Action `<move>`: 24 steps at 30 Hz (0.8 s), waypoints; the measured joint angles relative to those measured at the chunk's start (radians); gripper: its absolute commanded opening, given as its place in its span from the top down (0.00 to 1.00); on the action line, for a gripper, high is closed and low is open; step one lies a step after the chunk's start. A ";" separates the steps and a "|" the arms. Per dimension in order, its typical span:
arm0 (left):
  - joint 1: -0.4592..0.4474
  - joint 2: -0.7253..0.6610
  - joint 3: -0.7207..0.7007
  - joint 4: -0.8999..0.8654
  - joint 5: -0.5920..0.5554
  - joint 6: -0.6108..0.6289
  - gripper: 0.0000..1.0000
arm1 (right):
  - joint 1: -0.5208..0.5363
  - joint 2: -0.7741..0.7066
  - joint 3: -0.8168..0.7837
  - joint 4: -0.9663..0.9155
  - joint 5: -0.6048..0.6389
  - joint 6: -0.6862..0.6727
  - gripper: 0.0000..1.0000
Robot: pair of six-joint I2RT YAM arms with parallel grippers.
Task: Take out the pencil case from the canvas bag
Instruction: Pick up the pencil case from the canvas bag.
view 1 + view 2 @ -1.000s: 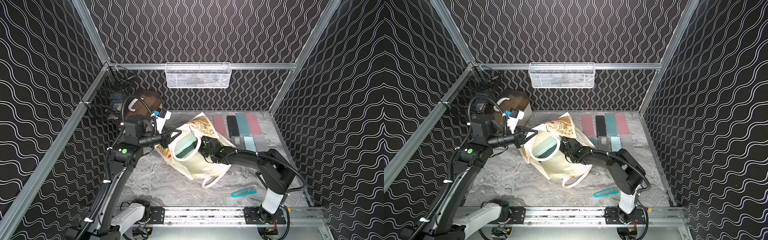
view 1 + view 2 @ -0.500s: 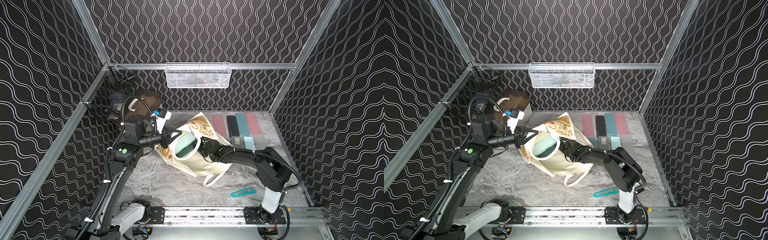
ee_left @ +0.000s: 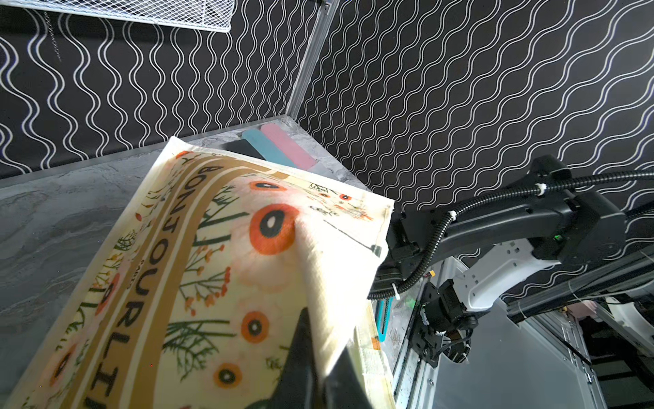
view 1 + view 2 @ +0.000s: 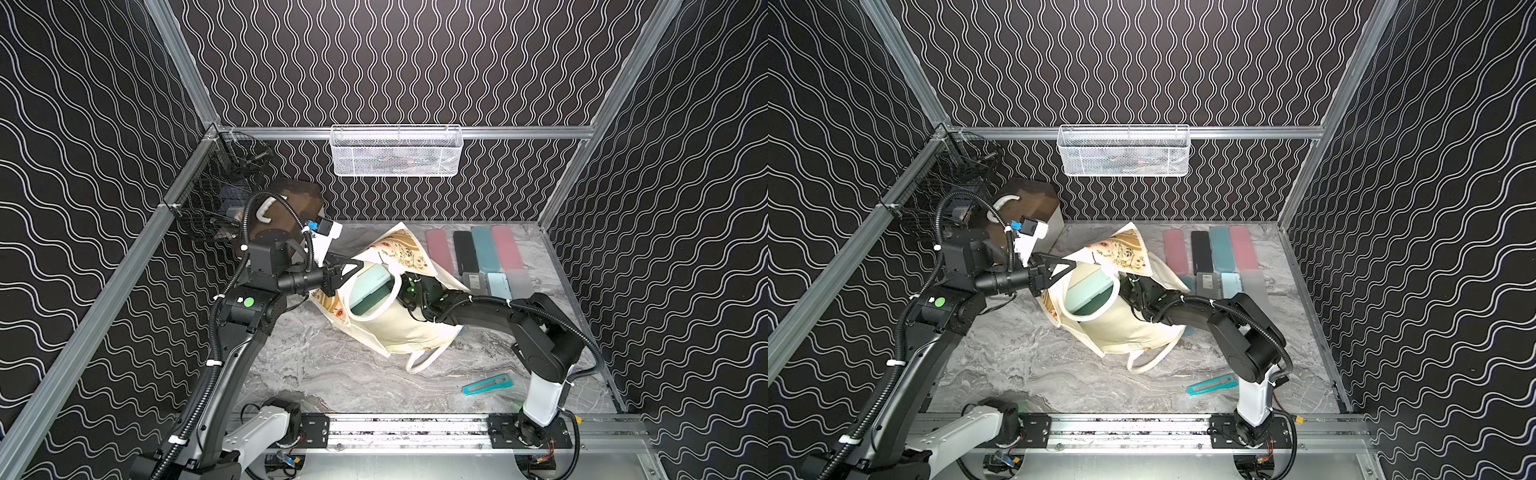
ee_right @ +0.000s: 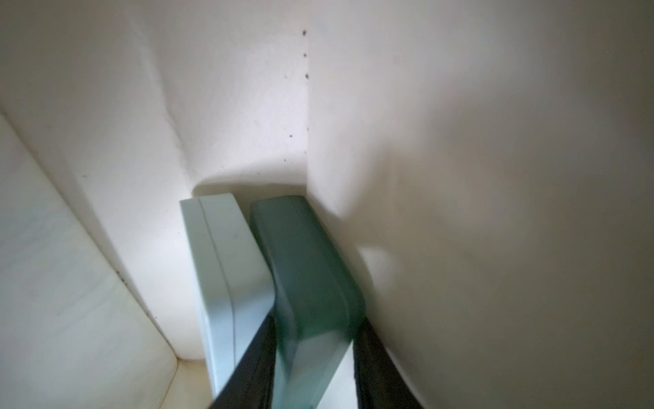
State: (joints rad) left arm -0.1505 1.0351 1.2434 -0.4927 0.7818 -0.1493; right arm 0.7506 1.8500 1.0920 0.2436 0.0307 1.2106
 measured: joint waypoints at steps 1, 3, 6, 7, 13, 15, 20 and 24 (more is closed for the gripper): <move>0.000 0.000 0.000 0.000 -0.005 0.004 1.00 | 0.000 -0.010 -0.002 -0.011 0.006 -0.004 0.67; 0.000 0.000 0.000 -0.001 -0.016 0.015 1.00 | -0.001 -0.028 -0.002 -0.040 0.019 -0.014 0.68; 0.000 0.000 0.000 -0.003 -0.029 0.023 1.00 | -0.002 -0.063 -0.002 -0.098 0.034 -0.035 0.71; 0.000 0.000 0.000 -0.003 -0.032 0.025 1.00 | -0.001 -0.078 -0.002 -0.121 0.040 -0.046 0.72; 0.000 0.004 0.000 -0.003 -0.046 0.042 1.00 | 0.016 -0.163 -0.001 -0.234 0.093 -0.117 0.74; 0.000 0.006 0.000 -0.004 -0.049 0.048 1.00 | 0.024 -0.189 0.005 -0.273 0.113 -0.146 0.75; -0.001 0.006 -0.001 -0.009 -0.053 0.055 1.00 | 0.050 -0.246 0.023 -0.344 0.167 -0.229 0.76; -0.002 0.006 -0.002 -0.009 -0.050 0.058 1.00 | 0.063 -0.260 0.050 -0.390 0.196 -0.293 0.78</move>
State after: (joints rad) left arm -0.1520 1.0412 1.2415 -0.5018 0.7315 -0.0910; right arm 0.8135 1.5898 1.1423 -0.1467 0.2264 0.9176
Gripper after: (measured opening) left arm 0.068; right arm 0.293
